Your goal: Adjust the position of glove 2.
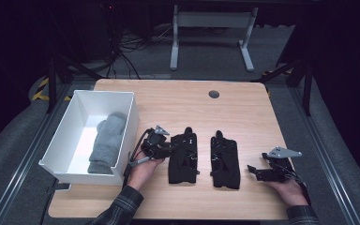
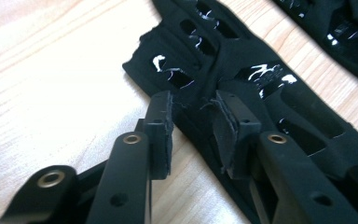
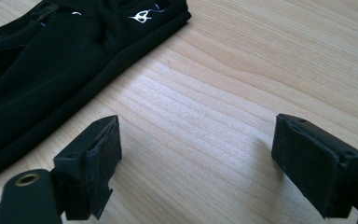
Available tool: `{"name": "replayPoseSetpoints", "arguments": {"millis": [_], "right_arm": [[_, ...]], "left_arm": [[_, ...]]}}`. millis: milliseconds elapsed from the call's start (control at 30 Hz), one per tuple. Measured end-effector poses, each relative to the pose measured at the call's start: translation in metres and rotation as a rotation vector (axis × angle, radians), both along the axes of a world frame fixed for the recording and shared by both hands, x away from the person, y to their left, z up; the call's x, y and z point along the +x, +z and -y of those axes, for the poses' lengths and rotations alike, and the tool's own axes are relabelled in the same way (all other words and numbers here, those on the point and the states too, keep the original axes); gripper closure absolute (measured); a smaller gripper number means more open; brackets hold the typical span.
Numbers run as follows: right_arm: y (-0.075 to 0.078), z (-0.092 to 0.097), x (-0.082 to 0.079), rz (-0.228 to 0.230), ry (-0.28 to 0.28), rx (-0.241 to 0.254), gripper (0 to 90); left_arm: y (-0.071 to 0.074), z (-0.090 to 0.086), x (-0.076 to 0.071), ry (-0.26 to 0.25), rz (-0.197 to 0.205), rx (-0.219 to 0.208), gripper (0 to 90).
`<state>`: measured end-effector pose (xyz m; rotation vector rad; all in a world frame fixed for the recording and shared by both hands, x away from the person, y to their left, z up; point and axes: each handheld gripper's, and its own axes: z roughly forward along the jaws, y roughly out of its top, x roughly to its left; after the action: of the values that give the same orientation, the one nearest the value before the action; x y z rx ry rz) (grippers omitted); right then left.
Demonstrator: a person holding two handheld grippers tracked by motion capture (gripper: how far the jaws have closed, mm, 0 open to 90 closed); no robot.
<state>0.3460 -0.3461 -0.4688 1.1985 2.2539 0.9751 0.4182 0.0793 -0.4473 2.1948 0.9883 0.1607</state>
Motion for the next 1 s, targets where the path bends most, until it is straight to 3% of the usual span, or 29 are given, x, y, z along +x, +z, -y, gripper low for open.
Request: {"name": "replayPoseSetpoints", "arguments": {"millis": [67, 233, 367, 600, 700, 767, 933, 1000], "right_arm": [[0.000, 0.000, 0.000, 0.000, 0.000, 0.000, 16.4], [0.000, 0.000, 0.000, 0.000, 0.000, 0.000, 16.5], [0.000, 0.000, 0.000, 0.000, 0.000, 0.000, 16.4], [0.000, 0.000, 0.000, -0.001, -0.006, -0.001, 15.6], [0.000, 0.000, 0.001, 0.000, -0.013, -0.003, 16.4], [0.003, -0.001, 0.001, -0.006, -0.008, -0.013, 24.1], [0.012, -0.009, 0.002, 0.016, 0.067, 0.012, 64.0], [0.015, -0.016, 0.003, 0.024, 0.093, 0.019, 74.6]], "left_arm": [[-0.003, 0.002, 0.000, 0.000, -0.004, -0.001, 63.7], [-0.010, 0.008, 0.000, -0.007, -0.008, 0.046, 63.1], [-0.010, 0.012, -0.002, -0.019, 0.015, 0.067, 71.8], [-0.009, 0.012, -0.001, -0.011, -0.014, 0.048, 86.7], [-0.010, 0.009, 0.002, 0.004, -0.042, 0.002, 87.3], [-0.008, 0.005, 0.004, 0.014, -0.055, -0.032, 87.4], [0.002, -0.002, 0.006, 0.025, -0.052, -0.110, 87.7], [0.003, -0.004, 0.008, 0.027, -0.055, -0.131, 87.7]]}}
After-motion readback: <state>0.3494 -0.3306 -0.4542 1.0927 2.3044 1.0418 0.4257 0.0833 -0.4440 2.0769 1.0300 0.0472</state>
